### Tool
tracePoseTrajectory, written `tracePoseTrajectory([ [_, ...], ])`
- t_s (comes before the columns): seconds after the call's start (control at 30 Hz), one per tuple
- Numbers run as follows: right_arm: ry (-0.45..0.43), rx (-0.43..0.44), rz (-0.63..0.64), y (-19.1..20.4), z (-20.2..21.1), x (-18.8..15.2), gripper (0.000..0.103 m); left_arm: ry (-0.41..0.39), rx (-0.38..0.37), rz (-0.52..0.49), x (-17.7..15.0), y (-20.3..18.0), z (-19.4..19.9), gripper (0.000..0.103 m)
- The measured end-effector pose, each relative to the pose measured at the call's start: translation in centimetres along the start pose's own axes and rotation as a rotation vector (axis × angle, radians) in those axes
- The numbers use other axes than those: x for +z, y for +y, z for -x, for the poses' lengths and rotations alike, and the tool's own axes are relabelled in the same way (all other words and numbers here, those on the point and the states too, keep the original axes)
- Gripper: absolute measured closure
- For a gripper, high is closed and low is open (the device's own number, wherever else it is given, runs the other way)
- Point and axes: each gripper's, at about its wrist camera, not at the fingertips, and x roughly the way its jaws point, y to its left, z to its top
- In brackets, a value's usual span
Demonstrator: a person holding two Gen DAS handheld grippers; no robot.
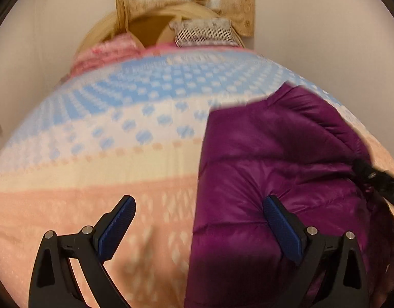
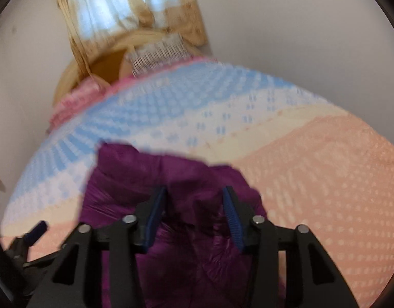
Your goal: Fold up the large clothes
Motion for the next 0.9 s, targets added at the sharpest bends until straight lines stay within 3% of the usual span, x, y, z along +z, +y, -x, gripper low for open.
tracePoseTrajectory([
  [0.13, -0.002, -0.043, 0.019, -1.0, -1.2, -2.3, 0.061, 0.025, -0.118, 0.073, -0.7, 0.5, -1.0, 0.001],
  [0.23, -0.003, -0.041, 0.015, -1.6, -1.1, -2.6, 0.061, 0.054, -0.152, 0.083, -0.9, 0.3, -1.8, 0.001],
  [0.57, -0.065, -0.021, -0.035, -2.8, 1.4, -3.5, 0.059, 0.055, -0.138, 0.063, -1.2, -0.2, -2.1, 0.001],
  [0.9, -0.020, -0.011, -0.012, -3.5, 1.0, -3.9, 0.053, 0.077, -0.171, 0.074, -1.6, 0.2, -2.1, 0.001],
])
